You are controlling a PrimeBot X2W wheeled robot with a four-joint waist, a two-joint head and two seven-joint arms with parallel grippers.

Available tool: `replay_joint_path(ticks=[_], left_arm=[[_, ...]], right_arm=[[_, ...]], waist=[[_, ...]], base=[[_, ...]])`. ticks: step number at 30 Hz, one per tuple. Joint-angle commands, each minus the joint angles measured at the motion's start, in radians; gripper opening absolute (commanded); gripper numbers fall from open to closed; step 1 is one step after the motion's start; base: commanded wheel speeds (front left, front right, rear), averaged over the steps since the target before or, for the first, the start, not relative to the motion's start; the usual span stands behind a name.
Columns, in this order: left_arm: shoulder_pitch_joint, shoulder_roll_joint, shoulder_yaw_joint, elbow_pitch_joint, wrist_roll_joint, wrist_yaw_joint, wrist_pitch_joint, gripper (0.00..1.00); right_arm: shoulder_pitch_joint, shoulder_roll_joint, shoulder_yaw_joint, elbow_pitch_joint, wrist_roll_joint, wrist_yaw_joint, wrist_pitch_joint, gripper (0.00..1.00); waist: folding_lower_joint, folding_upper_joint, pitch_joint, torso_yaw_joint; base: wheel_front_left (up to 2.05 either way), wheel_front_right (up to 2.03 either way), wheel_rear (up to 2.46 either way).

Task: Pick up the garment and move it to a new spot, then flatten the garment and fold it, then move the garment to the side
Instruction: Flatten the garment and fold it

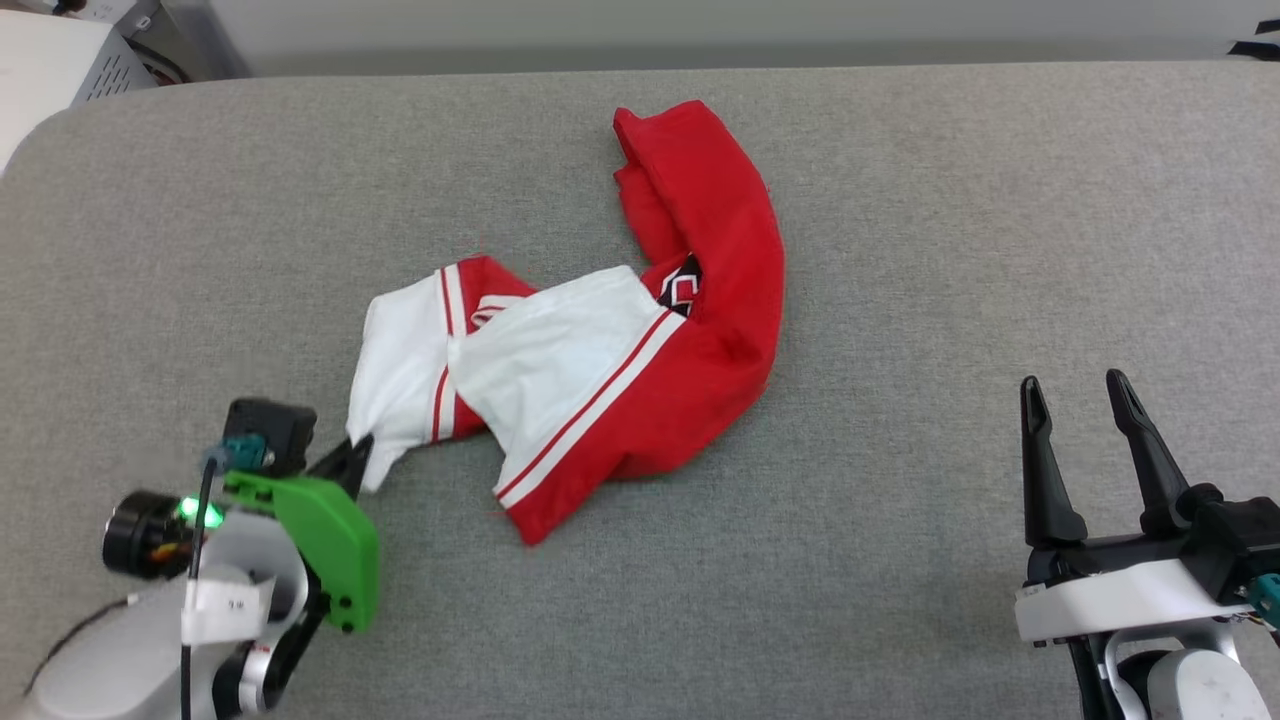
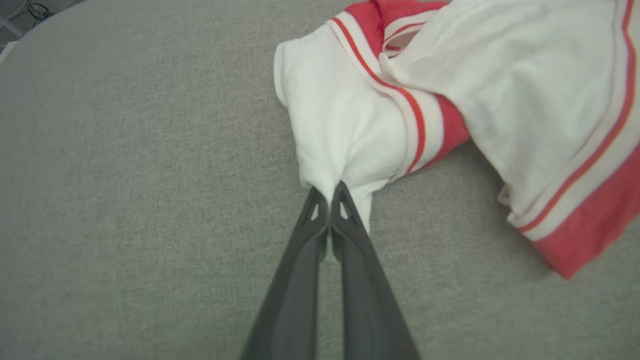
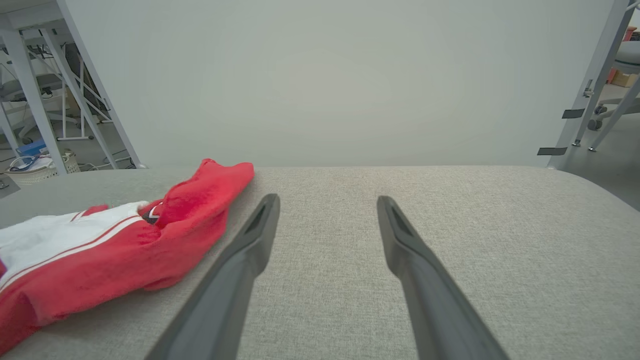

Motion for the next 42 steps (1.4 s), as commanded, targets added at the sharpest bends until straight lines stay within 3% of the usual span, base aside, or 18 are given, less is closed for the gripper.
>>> replay_joint_path(ticks=[1, 4, 10, 11, 12, 17, 19, 22, 25, 27, 33, 38, 42], left_arm=[[0.044, 0.007, 0.006, -0.003, -0.023, 0.015, -0.011, 0.00], [0.116, 0.004, 0.008, 0.005, -0.071, 0.025, -0.018, 0.00], [0.171, -0.039, -0.001, 0.075, -0.123, -0.009, -0.019, 0.00], [0.172, -0.050, 0.001, 0.089, -0.126, -0.016, -0.027, 0.08], [0.167, -0.058, 0.006, 0.102, -0.122, -0.017, -0.042, 1.00], [0.122, -0.055, 0.039, 0.103, -0.068, 0.006, -0.133, 1.00], [0.062, -0.007, 0.084, 0.000, -0.024, 0.031, -0.161, 1.00], [-0.015, 0.044, 0.103, -0.089, 0.026, 0.051, -0.151, 1.00], [-0.100, 0.073, 0.107, -0.147, 0.048, 0.030, -0.090, 1.00], [-0.167, 0.083, 0.094, -0.171, 0.066, 0.004, -0.017, 1.00], [-0.313, 0.053, 0.044, -0.195, 0.000, -0.130, 0.254, 1.00], [-0.377, -0.004, -0.020, -0.129, -0.048, -0.223, 0.438, 1.00], [-0.398, -0.050, -0.067, -0.035, -0.067, -0.283, 0.527, 1.00]], right_arm=[[0.013, -0.001, -0.003, 0.003, -0.009, 0.002, -0.006, 1.00], [0.015, -0.001, -0.003, 0.007, -0.011, 0.002, -0.006, 1.00], [0.024, -0.001, -0.008, 0.017, -0.016, 0.002, -0.006, 1.00], [0.026, -0.001, -0.009, 0.018, -0.017, 0.002, -0.006, 1.00], [0.029, -0.001, -0.010, 0.019, -0.018, 0.002, -0.006, 1.00], [0.039, -0.001, -0.017, 0.020, -0.020, 0.002, -0.006, 1.00], [0.048, -0.001, -0.023, 0.017, -0.018, 0.002, -0.006, 1.00], [0.048, -0.001, -0.020, 0.014, -0.015, 0.002, -0.006, 1.00], [0.042, -0.001, -0.015, 0.014, -0.014, 0.002, -0.006, 1.00], [0.033, -0.001, -0.007, 0.014, -0.014, 0.002, -0.006, 1.00], [0.017, -0.001, -0.005, 0.013, -0.014, 0.002, -0.006, 1.00], [0.006, -0.001, -0.002, 0.014, -0.012, 0.002, -0.006, 1.00], [-0.011, -0.001, 0.003, 0.014, -0.010, 0.002, -0.006, 1.00]], waist=[[0.0000, 0.0000, -0.005, 0.004], [0.0000, 0.0000, -0.008, 0.004], [0.0000, 0.0000, -0.024, 0.012], [0.0000, 0.0000, -0.029, 0.014], [0.0000, 0.0000, -0.034, 0.016], [0.0000, 0.0000, -0.056, 0.025], [0.0000, 0.0000, -0.070, 0.034], [0.0000, 0.0000, -0.072, 0.037], [0.0000, 0.0000, -0.065, 0.035], [0.0000, 0.0000, -0.057, 0.029], [0.0000, 0.0000, -0.031, 0.002], [0.0000, 0.0000, -0.005, -0.024], [0.0000, 0.0000, 0.021, -0.047]], base=[[0.00, 0.00, 0.00], [0.00, 0.00, 0.00], [0.00, 0.00, 0.00], [0.00, 0.00, 0.00], [0.00, 0.00, 0.00], [0.00, 0.00, 0.00], [0.00, 0.00, 0.00], [0.00, 0.00, 0.00], [0.00, 0.00, 0.00], [0.00, 0.00, 0.00], [0.00, 0.00, 0.00], [0.00, 0.00, 0.00], [0.00, 0.00, 0.00]])
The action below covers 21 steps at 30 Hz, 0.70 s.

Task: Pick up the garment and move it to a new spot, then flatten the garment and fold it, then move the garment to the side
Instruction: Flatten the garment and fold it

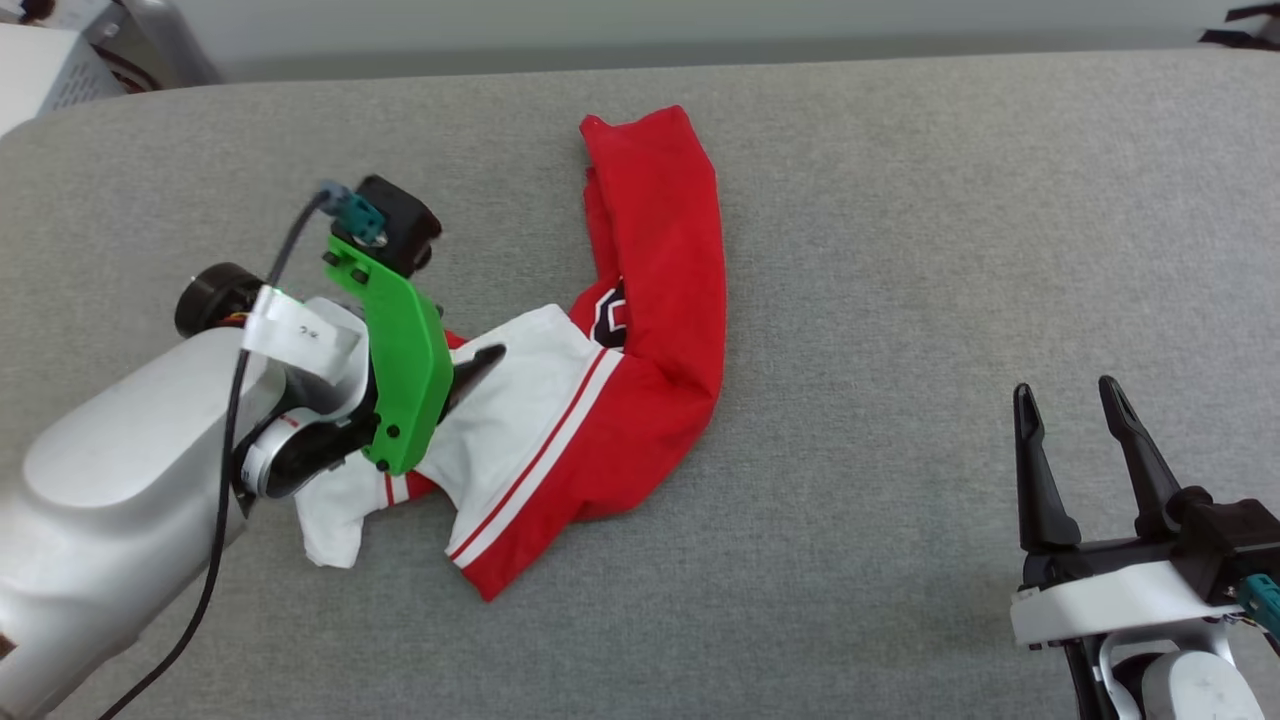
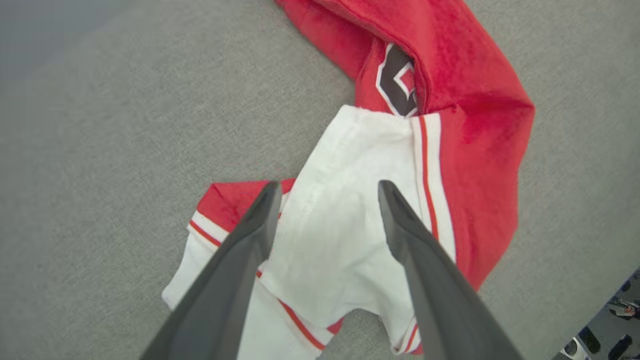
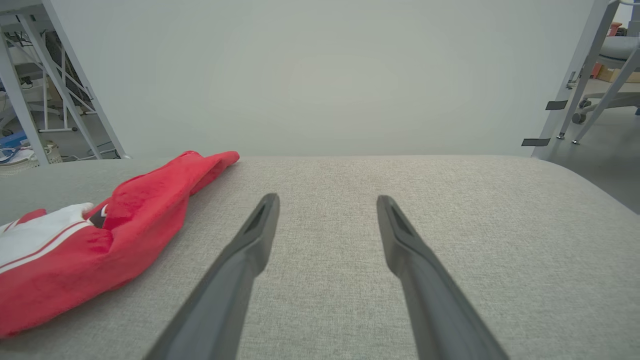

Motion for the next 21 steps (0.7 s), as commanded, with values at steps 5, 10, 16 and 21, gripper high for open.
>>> replay_joint_path(ticks=[5, 10, 16, 21], left_arm=[[-0.018, -0.055, -0.054, 0.145, -0.004, -0.063, 0.059, 1.00], [0.013, -0.105, -0.095, 0.265, 0.011, -0.096, 0.098, 1.00], [0.066, -0.153, -0.121, 0.376, 0.054, -0.123, 0.116, 1.00], [0.075, -0.168, -0.130, 0.420, 0.109, -0.133, 0.089, 0.00]], right_arm=[[-0.035, -0.001, 0.002, -0.004, 0.008, 0.002, -0.006, 1.00], [-0.047, -0.001, 0.002, -0.005, 0.010, 0.002, -0.006, 1.00], [-0.057, -0.001, 0.001, -0.004, 0.007, 0.002, -0.006, 1.00], [-0.052, -0.001, -0.010, -0.002, 0.003, 0.002, -0.006, 1.00]], waist=[[0.0000, 0.0000, 0.055, -0.046], [0.0000, 0.0000, 0.089, -0.065], [0.0000, 0.0000, 0.107, -0.074], [0.0000, 0.0000, 0.092, -0.063]], base=[[0.00, 0.00, 0.00], [0.00, 0.00, 0.00], [0.00, 0.00, 0.00], [0.00, 0.00, 0.00]])
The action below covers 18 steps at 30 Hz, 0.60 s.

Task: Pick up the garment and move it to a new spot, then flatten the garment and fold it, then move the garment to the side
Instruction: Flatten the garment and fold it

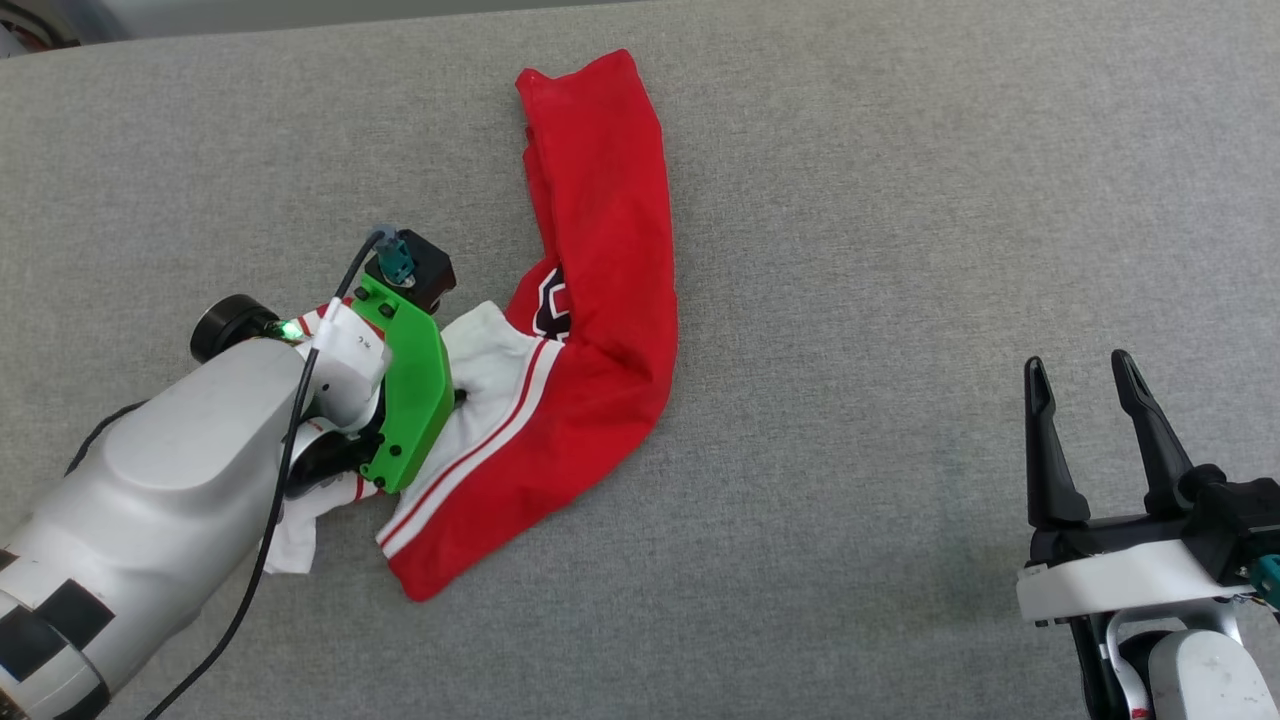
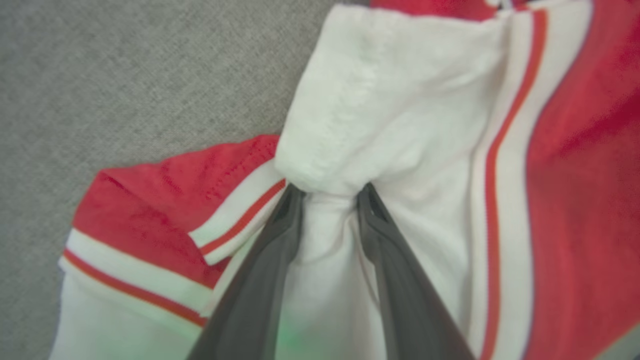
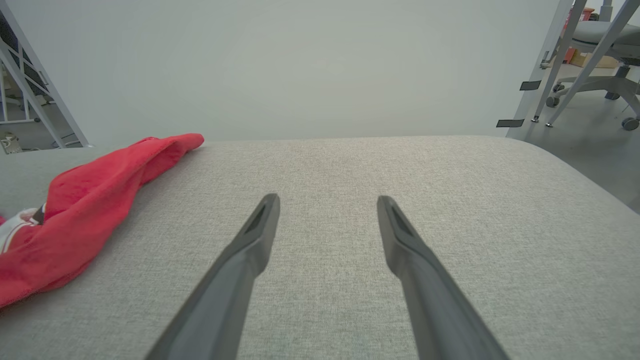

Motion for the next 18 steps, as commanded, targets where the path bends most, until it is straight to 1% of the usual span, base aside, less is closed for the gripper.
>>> replay_joint_path(ticks=[1, 5, 8, 10, 13, 16, 18], left_arm=[[0.074, -0.019, -0.049, 0.047, 0.023, 0.008, -0.009, 0.00], [0.035, -0.001, -0.010, 0.046, 0.023, 0.007, -0.125, 0.00], [-0.007, 0.033, 0.026, 0.030, 0.036, 0.007, -0.209, 0.00], [-0.033, 0.056, 0.054, 0.016, 0.043, 0.016, -0.258, 0.00], [-0.068, 0.089, 0.089, -0.008, 0.067, 0.051, -0.325, 0.00], [-0.101, 0.115, 0.118, -0.042, 0.109, 0.110, -0.400, 0.00], [-0.114, 0.118, 0.127, -0.064, 0.143, 0.153, -0.445, 0.00]], right_arm=[[-0.012, -0.001, -0.002, -0.002, 0.002, 0.002, -0.006, 1.00], [-0.006, -0.001, -0.004, -0.004, 0.004, 0.002, -0.006, 1.00], [0.001, -0.001, -0.006, -0.005, 0.007, 0.002, -0.006, 1.00], [0.007, -0.001, -0.007, -0.005, 0.009, 0.002, -0.006, 1.00], [0.010, -0.001, -0.006, -0.005, 0.013, 0.002, -0.006, 1.00], [0.008, -0.001, -0.005, -0.007, 0.020, 0.002, -0.006, 1.00], [0.002, -0.001, -0.006, -0.009, 0.024, 0.002, -0.006, 1.00]], waist=[[0.0001, -0.0001, -0.014, 0.011], [0.0001, -0.0001, -0.037, 0.024], [0.0001, -0.0001, -0.054, 0.033], [0.0001, -0.0001, -0.063, 0.038], [0.0001, -0.0001, -0.069, 0.041], [0.0001, -0.0001, -0.068, 0.040], [0.0001, -0.0001, -0.064, 0.036]], base=[[0.00, 0.00, 0.00], [0.00, 0.00, 0.00], [0.00, 0.00, 0.00], [0.00, 0.00, 0.00], [0.00, 0.00, 0.00], [0.00, 0.00, 0.00], [0.00, 0.00, 0.00]])
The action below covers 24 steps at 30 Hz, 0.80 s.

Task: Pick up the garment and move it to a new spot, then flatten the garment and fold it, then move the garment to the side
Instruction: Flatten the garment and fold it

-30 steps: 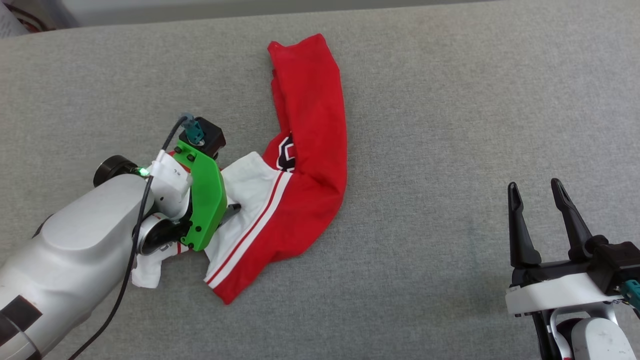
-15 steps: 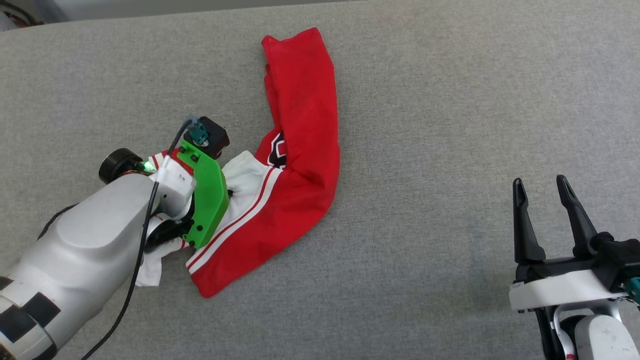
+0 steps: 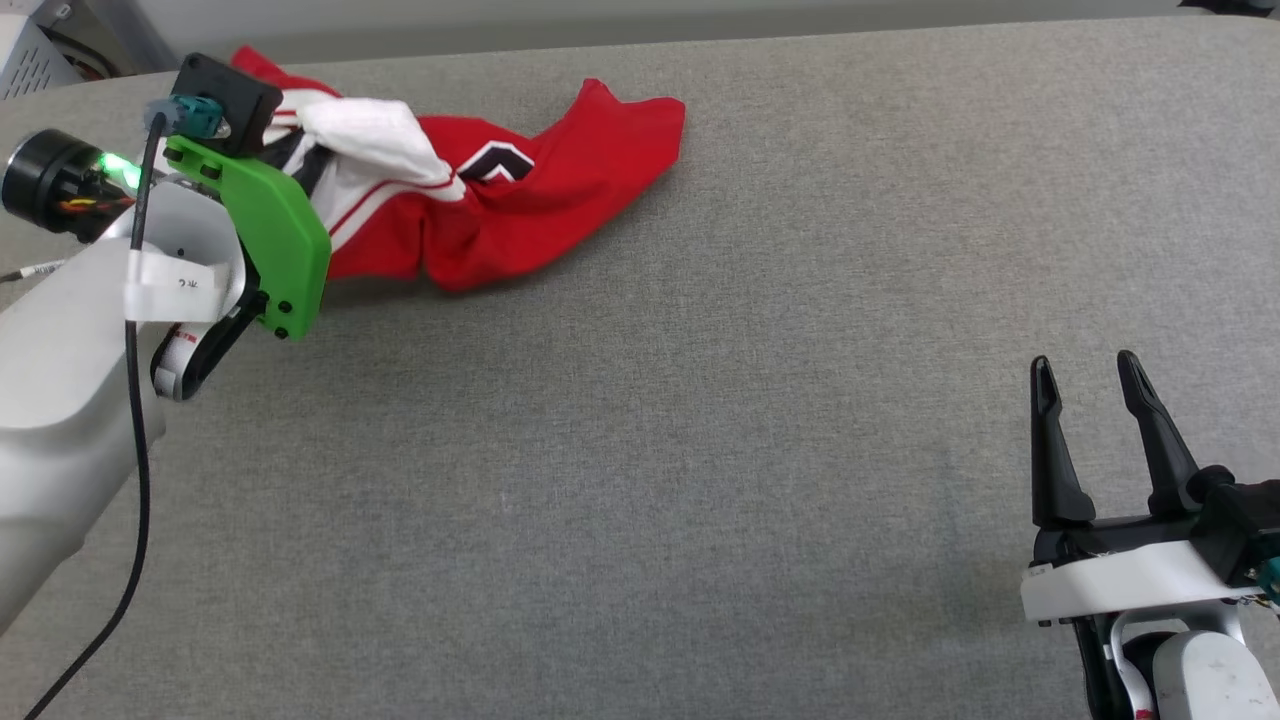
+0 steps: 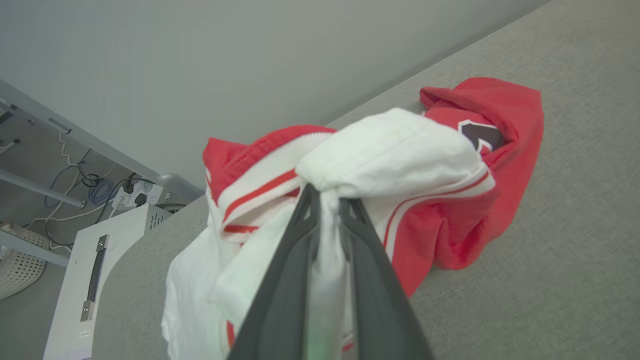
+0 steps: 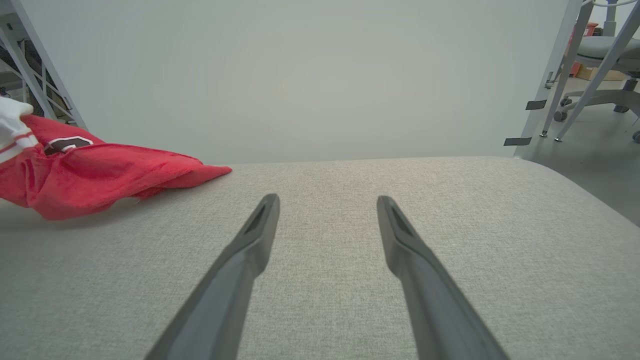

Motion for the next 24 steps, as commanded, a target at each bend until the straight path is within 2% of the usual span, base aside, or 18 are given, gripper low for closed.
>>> replay_joint_path(ticks=[1, 6, 12, 18, 24], left_arm=[[-0.017, -0.005, 0.000, -0.016, 0.031, 0.027, -0.026, 0.00], [0.008, -0.075, -0.021, -0.077, 0.084, 0.103, -0.095, 0.00], [0.076, -0.209, -0.080, -0.109, 0.109, 0.135, -0.134, 0.00], [0.137, -0.400, -0.151, -0.037, 0.144, 0.100, -0.130, 0.00], [0.195, -0.566, -0.177, 0.110, 0.217, 0.019, -0.100, 0.00]], right_arm=[[-0.005, -0.001, 0.000, -0.004, 0.007, 0.002, -0.006, 1.00], [-0.014, -0.001, -0.001, -0.005, 0.017, 0.002, -0.006, 1.00], [-0.015, -0.001, -0.007, -0.003, 0.024, 0.002, -0.006, 1.00], [-0.018, -0.001, -0.012, -0.004, 0.025, 0.002, -0.006, 1.00], [-0.031, -0.001, -0.004, -0.010, 0.021, 0.002, -0.006, 1.00]], waist=[[-0.0001, 0.0000, 0.006, -0.005], [-0.0001, 0.0000, 0.018, -0.019], [-0.0001, 0.0000, 0.025, -0.035], [-0.0001, 0.0000, 0.032, -0.042], [-0.0001, 0.0000, 0.058, -0.059]], base=[[0.00, 0.00, 0.00], [0.00, 0.00, 0.00], [0.00, 0.00, 0.00], [0.00, 0.00, 0.00], [0.00, 0.00, 0.00]])
